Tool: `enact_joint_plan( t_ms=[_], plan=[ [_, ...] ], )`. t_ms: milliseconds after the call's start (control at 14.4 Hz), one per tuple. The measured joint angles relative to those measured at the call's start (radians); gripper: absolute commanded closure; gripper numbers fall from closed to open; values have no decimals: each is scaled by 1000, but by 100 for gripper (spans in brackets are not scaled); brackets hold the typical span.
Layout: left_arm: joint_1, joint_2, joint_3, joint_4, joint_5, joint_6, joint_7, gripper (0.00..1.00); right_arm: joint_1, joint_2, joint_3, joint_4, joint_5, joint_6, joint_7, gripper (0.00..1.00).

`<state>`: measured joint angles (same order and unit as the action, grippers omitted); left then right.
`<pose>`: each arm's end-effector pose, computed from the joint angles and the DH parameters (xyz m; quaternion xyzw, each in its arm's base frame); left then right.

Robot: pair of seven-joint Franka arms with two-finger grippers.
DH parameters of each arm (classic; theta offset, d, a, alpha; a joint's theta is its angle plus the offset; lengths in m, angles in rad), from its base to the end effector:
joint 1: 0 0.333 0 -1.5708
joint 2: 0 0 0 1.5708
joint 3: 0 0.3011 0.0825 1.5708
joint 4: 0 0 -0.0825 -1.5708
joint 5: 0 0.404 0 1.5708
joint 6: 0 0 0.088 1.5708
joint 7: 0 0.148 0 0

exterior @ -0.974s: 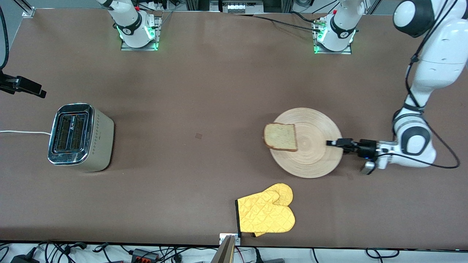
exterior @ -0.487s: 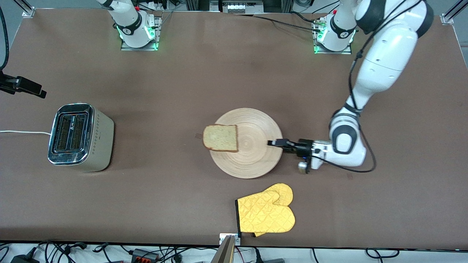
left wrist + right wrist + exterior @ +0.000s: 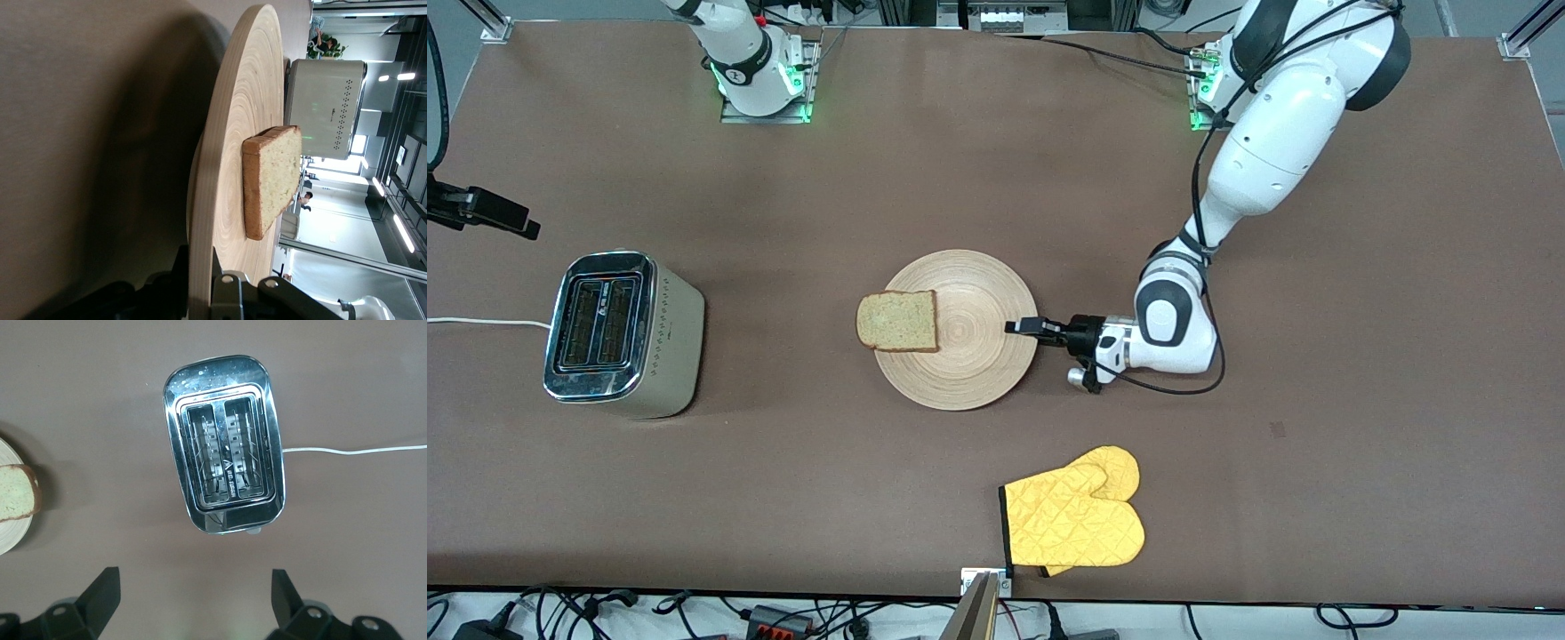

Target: Move plate and put bread in toaster

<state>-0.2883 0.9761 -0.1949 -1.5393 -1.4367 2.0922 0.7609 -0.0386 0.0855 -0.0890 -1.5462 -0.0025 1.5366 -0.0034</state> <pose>0.5766 -0.3848 0.0496 0.8138 -0.0256 -0.0876 0.5739 0.5850 -0.0738 0.5282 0.9969 -0.0620 -0.0476 0.0019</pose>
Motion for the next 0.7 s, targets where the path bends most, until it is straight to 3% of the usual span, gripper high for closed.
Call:
enact_joint_plan(
  t_ms=[70, 139, 557, 696],
  plan=[
    [-7, 0, 0, 1, -1, 9, -1, 30, 0, 0, 0, 0, 0, 0, 0, 0],
    [-8, 0, 0, 2, -2, 10, -2, 0, 0, 0, 0, 0, 0, 0, 0, 0],
    [30, -19, 19, 10, 13, -44, 1, 0, 0, 0, 0, 0, 0, 0, 0, 0],
    [91, -34, 30, 19, 124, -127, -1, 0, 0, 0, 0, 0, 0, 0, 0, 0]
  ],
)
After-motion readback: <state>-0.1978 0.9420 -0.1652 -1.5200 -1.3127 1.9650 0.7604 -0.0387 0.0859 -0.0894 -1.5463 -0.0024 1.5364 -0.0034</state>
